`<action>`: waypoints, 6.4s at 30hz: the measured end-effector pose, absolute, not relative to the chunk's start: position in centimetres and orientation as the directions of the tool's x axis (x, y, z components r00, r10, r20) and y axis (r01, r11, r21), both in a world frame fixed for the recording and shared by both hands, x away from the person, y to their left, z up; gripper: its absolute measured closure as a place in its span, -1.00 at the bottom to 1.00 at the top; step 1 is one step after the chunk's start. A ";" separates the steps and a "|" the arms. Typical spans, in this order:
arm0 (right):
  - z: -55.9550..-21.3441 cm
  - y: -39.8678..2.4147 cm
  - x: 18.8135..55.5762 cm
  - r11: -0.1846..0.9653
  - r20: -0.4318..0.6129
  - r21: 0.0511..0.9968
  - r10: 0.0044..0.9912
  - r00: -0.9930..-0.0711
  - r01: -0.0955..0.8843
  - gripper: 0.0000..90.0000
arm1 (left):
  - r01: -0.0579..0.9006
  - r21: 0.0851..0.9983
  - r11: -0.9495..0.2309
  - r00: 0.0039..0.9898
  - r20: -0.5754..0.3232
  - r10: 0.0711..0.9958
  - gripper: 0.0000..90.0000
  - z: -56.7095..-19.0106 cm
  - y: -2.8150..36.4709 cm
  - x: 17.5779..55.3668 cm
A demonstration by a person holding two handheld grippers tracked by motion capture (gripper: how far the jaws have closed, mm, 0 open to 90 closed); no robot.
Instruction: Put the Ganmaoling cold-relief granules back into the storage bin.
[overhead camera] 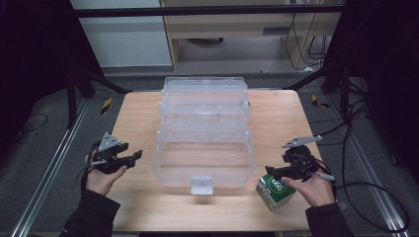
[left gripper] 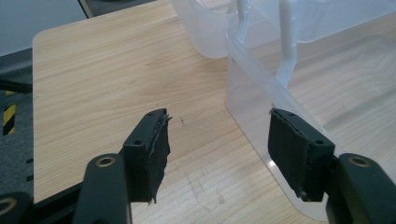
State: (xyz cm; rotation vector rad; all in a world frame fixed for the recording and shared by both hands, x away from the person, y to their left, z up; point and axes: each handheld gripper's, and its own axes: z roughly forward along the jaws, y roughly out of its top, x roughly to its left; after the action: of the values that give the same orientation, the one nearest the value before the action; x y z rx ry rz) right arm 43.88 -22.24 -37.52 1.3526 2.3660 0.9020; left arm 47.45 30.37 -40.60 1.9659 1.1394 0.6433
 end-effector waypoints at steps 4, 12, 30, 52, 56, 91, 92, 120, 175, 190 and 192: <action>-37.5 -22.4 43.6 0.388 0.076 0.596 0.844 -0.531 0.703 -0.49 | 0.496 0.808 -0.318 0.470 0.058 0.881 -0.24 -40.9 30.5 47.6; -37.2 -22.2 43.4 0.414 0.061 0.536 0.851 -0.522 0.736 -0.56 | 0.524 0.801 -0.289 0.441 0.035 0.897 -0.25 -41.9 31.4 48.1; -38.4 -20.5 43.4 0.500 0.018 0.385 0.836 -0.548 0.776 -0.70 | 0.544 0.792 -0.279 0.423 0.029 0.906 -0.28 -42.2 31.7 48.3; -41.0 -20.2 44.2 0.524 0.040 0.280 0.831 -0.555 0.804 -0.80 | 0.543 0.781 -0.307 0.445 0.043 0.894 -0.27 -42.4 31.3 48.4; -41.4 -20.1 44.4 0.525 0.045 0.256 0.832 -0.553 0.812 -0.79 | 0.544 0.780 -0.310 0.448 0.042 0.893 -0.27 -42.4 31.2 48.4; -41.4 -20.1 45.3 0.533 0.050 0.205 0.832 -0.552 0.821 -0.62 | 0.552 0.760 -0.343 0.469 0.057 0.882 -0.27 -42.9 30.9 48.5; -41.2 -20.2 45.3 0.536 0.048 0.210 0.830 -0.556 0.818 -0.62 | 0.553 0.759 -0.343 0.468 0.058 0.882 -0.27 -42.8 30.9 48.5; -34.1 -21.4 45.4 0.553 -0.026 0.348 0.813 -0.582 0.757 -0.61 | 0.560 0.754 -0.344 0.465 0.058 0.884 -0.25 -43.0 30.9 48.5; -27.6 -13.3 50.5 0.873 -0.090 0.372 0.373 -0.924 0.316 -0.61 | 0.566 0.746 -0.351 0.471 0.057 0.880 -0.24 -43.3 30.9 48.6; -29.3 -11.5 51.4 0.931 -0.096 0.333 0.192 -0.977 0.150 -0.61 | 0.571 0.741 -0.352 0.471 0.056 0.881 -0.24 -43.5 30.9 48.7; -29.4 -11.4 51.4 0.932 -0.096 0.333 0.180 -0.979 0.139 -0.61 | 0.573 0.741 -0.351 0.469 0.055 0.881 -0.24 -43.5 30.9 48.7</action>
State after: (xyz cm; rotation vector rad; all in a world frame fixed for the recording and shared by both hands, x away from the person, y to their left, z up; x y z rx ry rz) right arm 51.39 -11.36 -29.37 0.2463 2.9649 0.4980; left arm 48.74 30.94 -43.50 2.0589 1.2023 0.6008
